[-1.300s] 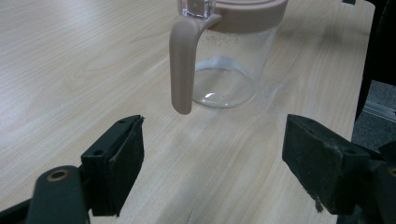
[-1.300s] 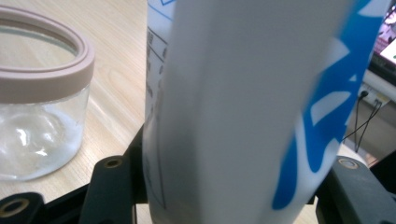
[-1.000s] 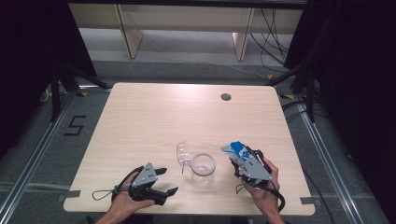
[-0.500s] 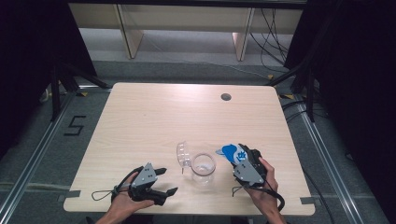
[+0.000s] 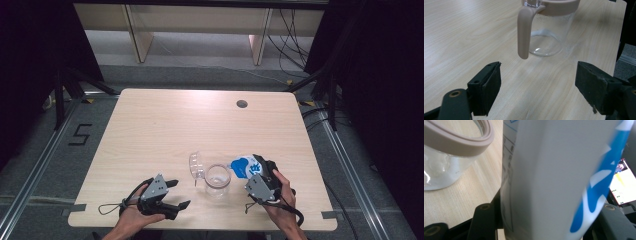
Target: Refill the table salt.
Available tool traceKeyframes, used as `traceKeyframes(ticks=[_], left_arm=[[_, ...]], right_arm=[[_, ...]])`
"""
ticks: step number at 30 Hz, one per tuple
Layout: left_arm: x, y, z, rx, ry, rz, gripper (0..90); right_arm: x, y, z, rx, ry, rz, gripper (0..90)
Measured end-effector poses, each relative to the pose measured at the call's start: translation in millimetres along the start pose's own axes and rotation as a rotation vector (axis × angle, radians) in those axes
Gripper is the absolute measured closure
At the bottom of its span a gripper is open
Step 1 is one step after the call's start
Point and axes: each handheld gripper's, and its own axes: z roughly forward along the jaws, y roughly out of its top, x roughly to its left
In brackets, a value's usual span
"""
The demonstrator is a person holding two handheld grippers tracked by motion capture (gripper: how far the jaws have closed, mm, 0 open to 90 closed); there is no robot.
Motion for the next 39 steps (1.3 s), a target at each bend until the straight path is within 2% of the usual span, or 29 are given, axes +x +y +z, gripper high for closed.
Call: traceKeyframes(ticks=[1, 2, 3, 4, 5, 6, 7, 8, 9, 10, 11, 13, 14, 15, 17, 18, 20, 21, 23, 25, 26, 28, 31, 34, 35, 36, 37, 38, 39], left_arm=[[0.0, 0.0, -0.1, 0.001, 0.000, 0.001, 20.6], [-1.4, -0.4, 0.2, 0.000, 0.002, -0.021, 20.6], [-1.2, -0.3, 0.0, 0.004, 0.007, -0.012, 20.6], [-1.9, -0.4, 0.4, 0.003, 0.002, -0.020, 20.6], [0.1, 0.2, 0.6, 0.000, -0.008, 0.010, 20.6], [0.4, 0.3, 0.8, 0.002, -0.003, 0.012, 20.6], [0.9, 0.4, 0.2, 0.015, 0.004, 0.015, 20.6], [-0.6, -0.2, 1.1, 0.007, -0.001, -0.016, 20.6], [-1.2, -0.3, 1.2, 0.001, -0.005, -0.022, 20.6], [-0.9, -0.4, 1.0, 0.000, -0.003, -0.021, 20.6], [0.6, 0.2, 0.7, -0.004, -0.007, 0.003, 20.6], [0.1, 0.3, 0.0, 0.000, 0.000, 0.001, 20.6], [-1.6, -0.1, 0.1, -0.002, 0.006, -0.021, 20.6], [-1.3, -0.2, 0.0, 0.006, 0.007, -0.015, 20.6], [-1.5, -0.2, 0.2, 0.006, 0.006, -0.018, 20.6], [-2.0, -0.2, 0.4, 0.000, 0.003, -0.025, 20.6], [-0.8, 0.0, 0.1, -0.001, 0.002, -0.012, 20.6], [-0.2, 0.3, 0.2, -0.002, 0.002, -0.001, 20.6], [-1.2, 0.0, 0.1, 0.000, 0.007, -0.014, 20.6], [-1.3, -0.1, 0.1, 0.005, 0.005, -0.010, 20.6], [-0.9, -0.1, 0.5, 0.001, 0.002, -0.009, 20.6], [-2.3, -0.4, 0.7, -0.002, 0.004, -0.028, 20.6], [-0.1, 0.2, 0.3, -0.003, 0.002, -0.001, 20.6], [0.2, 0.1, 0.9, -0.005, -0.004, 0.003, 20.6], [-1.9, -0.6, 1.3, -0.006, -0.004, -0.031, 20.6], [-1.7, -0.5, 1.4, -0.005, -0.005, -0.029, 20.6], [-1.8, -0.6, 1.4, -0.005, -0.004, -0.030, 20.6], [-1.3, -0.4, 1.3, -0.005, -0.002, -0.024, 20.6], [0.9, 0.2, 0.5, 0.002, -0.002, 0.012, 20.6]], right_arm=[[1.1, 0.0, 0.8, -0.005, 0.009, 0.001, 44.4], [1.1, 0.7, 0.3, 0.000, -0.013, -0.022, 44.4], [2.4, 1.1, 1.0, 0.002, -0.003, -0.022, 44.4], [1.5, 1.9, 0.8, 0.001, -0.015, -0.053, 44.4], [2.7, 1.9, 0.6, 0.002, -0.010, -0.035, 44.4], [3.2, 2.4, 0.8, 0.003, -0.012, -0.038, 44.4], [2.7, 3.3, 1.0, 0.003, -0.023, -0.069, 44.5], [4.7, 3.4, 1.5, 0.007, -0.014, -0.055, 44.4], [5.7, 3.9, 1.4, 0.010, -0.019, -0.055, 44.6], [6.0, 4.1, 2.0, 0.008, -0.016, -0.062, 44.7], [6.3, 4.3, 2.3, 0.011, -0.016, -0.063, 44.7], [6.9, 5.3, 2.5, 0.019, -0.016, -0.070, 44.7], [7.8, 5.4, 2.8, 0.016, -0.018, -0.076, 44.7], [8.2, 5.5, 3.1, 0.014, -0.017, -0.079, 44.6], [6.5, 6.5, 3.1, 0.013, -0.022, -0.116, 44.7], [7.0, 6.4, 3.4, 0.014, -0.022, -0.111, 44.7], [6.7, 6.2, 3.6, 0.013, -0.023, -0.112, 44.7], [7.9, 5.5, 3.6, 0.017, -0.017, -0.079, 44.8], [7.7, 5.0, 4.3, 0.020, -0.013, -0.077, 44.7], [7.3, 4.2, 5.2, 0.012, -0.016, -0.092, 44.8], [7.5, 3.6, 5.7, 0.008, -0.014, -0.085, 44.8], [6.6, 2.6, 6.7, 0.000, -0.007, -0.081, 44.8], [4.9, 1.5, 7.0, -0.013, -0.004, -0.094, 44.8], [4.0, 0.1, 6.7, -0.029, 0.000, -0.100, 44.8], [3.5, -0.3, 6.9, -0.038, 0.001, -0.106, 44.8], [1.9, -0.2, 7.4, -0.052, -0.002, -0.143, 44.8], [4.2, -0.9, 6.6, -0.052, 0.002, -0.120, 44.8], [2.8, -2.0, 8.1, -0.072, 0.000, -0.145, 45.0], [3.3, -1.9, 6.8, -0.067, 0.009, -0.129, 45.0]])
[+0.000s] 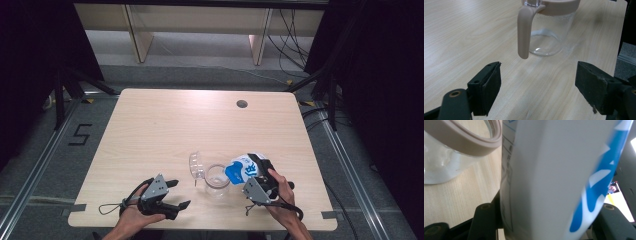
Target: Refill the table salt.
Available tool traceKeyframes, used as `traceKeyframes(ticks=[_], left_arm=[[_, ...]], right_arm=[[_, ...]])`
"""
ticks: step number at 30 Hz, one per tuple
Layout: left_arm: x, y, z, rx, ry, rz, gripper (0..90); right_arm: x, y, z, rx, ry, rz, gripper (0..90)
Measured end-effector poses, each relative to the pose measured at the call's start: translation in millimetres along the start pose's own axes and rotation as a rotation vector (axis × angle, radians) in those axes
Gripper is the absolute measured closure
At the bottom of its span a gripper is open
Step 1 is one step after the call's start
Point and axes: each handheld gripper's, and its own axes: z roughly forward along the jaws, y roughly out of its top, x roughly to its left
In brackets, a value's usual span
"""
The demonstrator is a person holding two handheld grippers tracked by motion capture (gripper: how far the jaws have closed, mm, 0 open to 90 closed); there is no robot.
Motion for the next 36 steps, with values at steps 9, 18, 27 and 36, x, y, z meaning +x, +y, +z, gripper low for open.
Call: traceKeyframes(ticks=[9, 18, 27, 36], left_arm=[[-0.3, -0.2, 0.4, 0.002, 0.004, -0.003, 20.6], [-1.3, -0.5, 0.4, 0.010, 0.012, -0.018, 20.6], [-0.1, -0.4, 0.1, 0.028, 0.015, -0.003, 20.6], [-1.9, -0.7, 1.6, 0.004, 0.006, -0.029, 20.6]], right_arm=[[-2.8, -4.3, 1.5, -0.032, 0.007, -0.038, 45.0], [-2.7, -4.5, 2.0, -0.020, -0.020, -0.080, 45.1], [-4.2, -1.8, 5.3, -0.026, -0.034, -0.150, 45.3], [-5.3, 0.6, 7.5, -0.020, -0.049, -0.207, 45.6]])
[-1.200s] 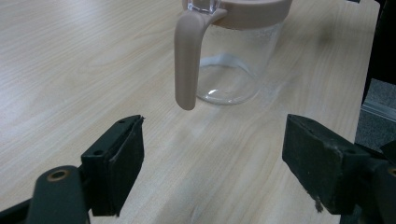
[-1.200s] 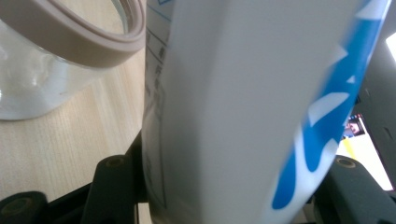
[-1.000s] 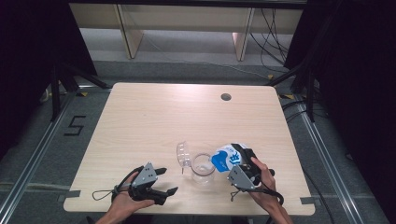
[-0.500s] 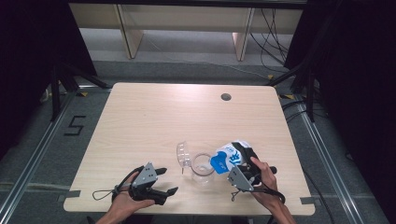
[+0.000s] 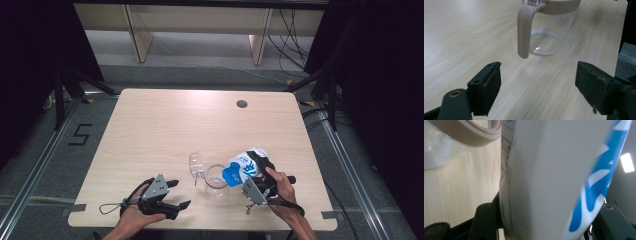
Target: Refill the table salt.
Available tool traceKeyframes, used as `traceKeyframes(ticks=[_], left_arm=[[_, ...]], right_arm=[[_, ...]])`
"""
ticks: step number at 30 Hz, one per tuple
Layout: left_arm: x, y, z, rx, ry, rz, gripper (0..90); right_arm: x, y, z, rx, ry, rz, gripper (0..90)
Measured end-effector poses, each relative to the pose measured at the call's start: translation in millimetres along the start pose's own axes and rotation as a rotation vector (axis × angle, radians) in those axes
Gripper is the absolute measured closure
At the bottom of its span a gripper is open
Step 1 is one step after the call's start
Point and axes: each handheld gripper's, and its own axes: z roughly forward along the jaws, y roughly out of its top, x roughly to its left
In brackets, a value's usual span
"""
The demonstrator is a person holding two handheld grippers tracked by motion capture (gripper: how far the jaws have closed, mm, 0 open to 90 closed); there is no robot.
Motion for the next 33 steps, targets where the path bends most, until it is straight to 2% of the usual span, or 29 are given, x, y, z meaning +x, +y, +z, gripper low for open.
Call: traceKeyframes(ticks=[1, 2, 8, 9, 10, 11, 15, 16, 17, 18, 20, 21, 25, 26, 27, 29, 30, 31, 32, 33], left_arm=[[-0.1, 0.0, 0.0, 0.000, -0.001, 0.000, 20.6], [0.3, 0.0, -0.2, 0.004, 0.002, 0.005, 20.6], [0.1, 0.0, 0.0, 0.001, 0.001, 0.003, 20.6], [0.3, -0.2, 0.6, -0.003, -0.006, 0.000, 20.6], [0.6, -0.1, 0.4, 0.002, -0.006, 0.003, 20.6], [0.3, 0.2, 0.1, 0.000, -0.003, 0.012, 20.6], [1.1, 0.1, 0.3, 0.005, -0.006, 0.022, 20.6], [0.5, 0.2, 0.4, 0.000, -0.010, 0.018, 20.6], [0.5, 0.2, 0.4, -0.001, -0.010, 0.019, 20.6], [0.9, 0.2, 0.2, 0.003, -0.007, 0.022, 20.6], [1.3, 0.2, 0.2, 0.005, -0.005, 0.023, 20.6], [0.8, 0.2, 0.3, 0.001, -0.007, 0.019, 20.6], [1.5, 0.2, 0.2, 0.004, -0.006, 0.023, 20.6], [1.1, 0.3, 0.2, 0.002, -0.011, 0.019, 20.6], [0.5, 0.3, 0.0, 0.000, -0.002, 0.019, 20.6], [1.2, 0.3, 0.2, 0.002, -0.012, 0.020, 20.6], [0.9, 0.2, 0.2, 0.002, -0.010, 0.012, 20.6], [-0.4, -0.1, 0.2, 0.000, -0.001, -0.002, 20.6], [1.2, 0.5, -0.4, 0.004, 0.000, 0.027, 20.6], [1.0, 0.4, -0.4, 0.003, 0.000, 0.023, 20.6]], right_arm=[[-1.1, 0.5, 0.0, -0.001, -0.003, -0.018, 45.6], [3.3, -0.4, 1.1, -0.003, 0.022, 0.048, 45.6], [3.6, 0.1, 1.3, 0.011, 0.025, 0.014, 45.8], [-0.5, 1.6, 1.6, 0.008, 0.022, -0.062, 45.8], [3.4, 0.1, 1.7, 0.014, 0.007, -0.013, 45.8], [3.6, 0.5, 1.3, 0.023, 0.026, -0.008, 45.8], [4.4, 0.7, 1.4, 0.012, 0.012, -0.004, 46.0], [3.4, 0.2, 1.5, 0.020, 0.001, -0.031, 46.0], [3.7, 0.1, 1.5, 0.020, 0.000, -0.027, 46.0], [4.7, 0.1, 1.3, 0.011, 0.004, -0.003, 46.1], [3.5, -0.2, 1.4, 0.022, -0.013, -0.036, 46.0], [3.9, -0.4, 0.8, 0.030, -0.017, -0.028, 46.1], [2.7, 0.3, 1.4, 0.011, -0.026, -0.053, 46.3], [4.5, 0.1, 1.4, 0.032, -0.022, -0.046, 46.3], [3.5, 0.3, 1.8, 0.030, -0.011, -0.069, 46.3], [-0.4, 2.3, 0.9, 0.017, -0.036, -0.127, 46.5], [2.2, 1.4, 1.2, 0.019, -0.042, -0.091, 46.5], [4.6, 1.0, 1.5, 0.035, -0.027, -0.076, 46.5], [2.5, 1.8, 1.8, 0.015, -0.052, -0.108, 46.5], [3.6, 2.0, 1.4, 0.027, -0.055, -0.101, 46.5]])
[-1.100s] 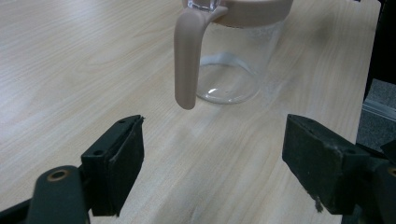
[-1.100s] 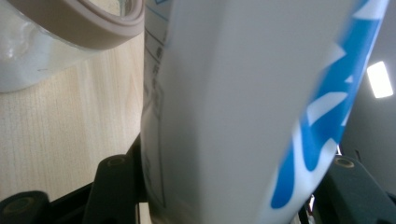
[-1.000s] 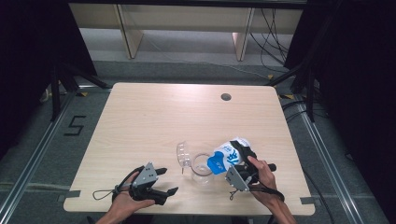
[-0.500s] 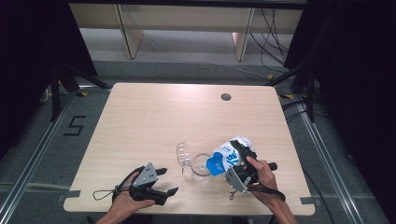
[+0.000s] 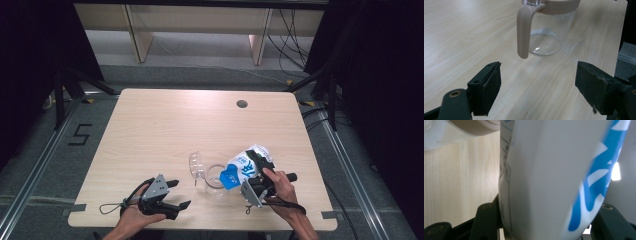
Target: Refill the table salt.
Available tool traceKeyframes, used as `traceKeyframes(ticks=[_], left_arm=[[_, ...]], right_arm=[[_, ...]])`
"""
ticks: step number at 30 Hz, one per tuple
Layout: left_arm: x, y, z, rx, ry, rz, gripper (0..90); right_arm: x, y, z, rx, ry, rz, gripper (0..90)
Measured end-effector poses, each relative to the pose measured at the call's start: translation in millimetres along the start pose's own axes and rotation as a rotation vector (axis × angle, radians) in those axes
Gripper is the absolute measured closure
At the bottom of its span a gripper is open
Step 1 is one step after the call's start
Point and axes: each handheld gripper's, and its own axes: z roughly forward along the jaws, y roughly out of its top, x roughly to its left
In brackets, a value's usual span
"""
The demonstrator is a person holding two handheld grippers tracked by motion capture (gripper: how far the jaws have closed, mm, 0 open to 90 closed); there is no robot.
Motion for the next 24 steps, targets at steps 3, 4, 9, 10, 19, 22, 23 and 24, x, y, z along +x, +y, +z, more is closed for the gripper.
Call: traceKeyframes(ticks=[3, 4, 9, 10, 19, 22, 23, 24], left_arm=[[-0.5, -0.2, -0.1, 0.003, 0.003, -0.014, 20.6], [-0.1, 0.0, -0.2, 0.001, 0.001, -0.004, 20.6], [0.1, 0.3, -0.5, 0.006, 0.001, -0.001, 20.6], [0.1, 0.4, -0.5, 0.006, 0.000, 0.001, 20.6], [-0.4, 0.0, -0.1, 0.000, 0.002, -0.011, 20.6], [-0.1, 0.2, -0.1, 0.004, 0.001, -0.006, 20.6], [-0.8, -0.4, 0.6, -0.004, 0.002, -0.020, 20.6], [-0.7, -0.1, 0.0, 0.001, 0.002, -0.016, 20.6]], right_arm=[[0.3, -0.1, 0.7, -0.004, 0.009, -0.014, 46.6], [0.6, -0.3, 1.0, -0.004, 0.017, -0.013, 46.6], [1.4, -0.5, 1.7, -0.003, 0.003, -0.025, 46.7], [0.1, -0.9, 1.7, -0.002, 0.007, -0.046, 46.7], [0.5, -0.2, 1.5, 0.006, 0.000, -0.054, 46.9], [-4.3, 1.1, 1.5, 0.000, -0.001, -0.132, 46.9], [-2.6, 1.0, 1.1, 0.008, -0.007, -0.112, 46.9], [1.2, 0.4, 2.1, 0.002, -0.010, -0.067, 46.9]])
